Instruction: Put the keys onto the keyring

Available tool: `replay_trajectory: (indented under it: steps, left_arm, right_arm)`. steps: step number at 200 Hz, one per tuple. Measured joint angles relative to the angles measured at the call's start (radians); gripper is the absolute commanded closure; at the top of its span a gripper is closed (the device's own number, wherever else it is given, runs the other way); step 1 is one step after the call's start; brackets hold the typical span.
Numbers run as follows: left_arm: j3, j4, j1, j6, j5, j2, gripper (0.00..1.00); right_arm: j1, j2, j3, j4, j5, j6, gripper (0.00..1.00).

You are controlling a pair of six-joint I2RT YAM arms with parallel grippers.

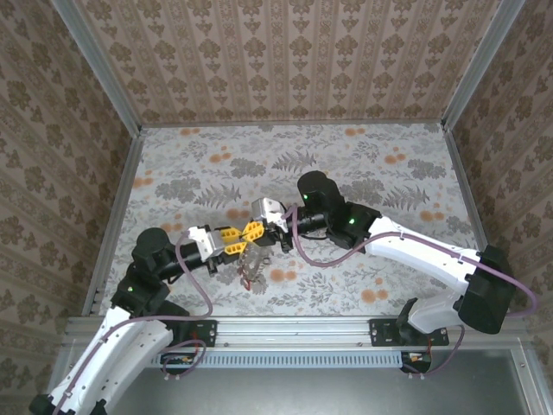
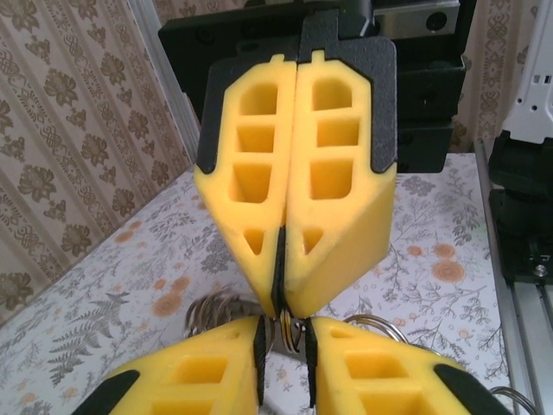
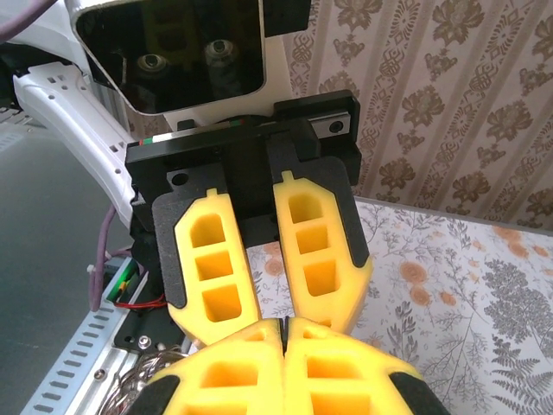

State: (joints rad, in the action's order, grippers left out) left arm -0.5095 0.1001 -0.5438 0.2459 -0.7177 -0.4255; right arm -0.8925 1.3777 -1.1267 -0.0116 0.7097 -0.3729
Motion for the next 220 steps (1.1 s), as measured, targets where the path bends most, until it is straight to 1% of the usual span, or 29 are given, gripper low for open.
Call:
replay_trajectory:
  steps: [16,28,34,84,95,110,137,161,172,184,210,220]
  left_arm:
    - [0.0,-0.002,-0.001,-0.003,0.0,0.0,0.86]
    - [0.0,-0.003,-0.004,-0.007,0.003,0.0,0.94]
    - [0.0,-0.004,-0.005,-0.011,0.008,0.0,1.0]
    - [0.002,-0.003,-0.01,-0.013,0.038,0.0,1.0]
    - [0.002,-0.003,-0.013,-0.013,0.05,0.0,1.0]
    - [0.002,-0.004,-0.013,-0.013,0.063,0.0,1.0]
    - [0.019,-0.009,-0.014,-0.016,0.099,0.005,1.0]
    - [0.058,-0.034,-0.013,-0.036,0.138,0.016,1.0]
    - [0.067,-0.037,-0.013,-0.045,0.143,0.017,1.0]
    - [0.071,-0.041,-0.013,-0.052,0.142,0.018,1.0]
    - [0.071,-0.043,-0.013,-0.067,0.13,0.025,1.0]
    - [0.071,-0.045,-0.013,-0.071,0.121,0.027,1.0]
  right_arm:
    - [-0.005,0.001,-0.006,0.008,-0.007,-0.014,1.0]
    - [-0.007,0.002,-0.011,0.016,-0.014,-0.022,1.0]
    - [-0.007,0.002,-0.014,0.018,-0.015,-0.026,1.0]
    - [-0.007,0.002,-0.017,0.031,-0.03,-0.05,1.0]
    - [-0.007,0.002,-0.017,0.034,-0.038,-0.055,0.9]
    - [-0.007,0.002,-0.017,0.036,-0.049,-0.067,0.81]
    - [0.004,-0.016,-0.009,0.039,-0.051,-0.079,0.69]
    - [0.021,-0.061,-0.003,0.06,-0.052,-0.103,0.63]
    - [0.026,-0.084,-0.003,0.079,-0.051,-0.135,0.63]
    - [0.029,-0.106,-0.004,0.118,-0.051,-0.204,0.63]
    - [0.02,-0.133,-0.003,0.238,-0.065,-0.443,0.61]
    - [0.012,-0.134,-0.003,0.272,-0.087,-0.533,0.57]
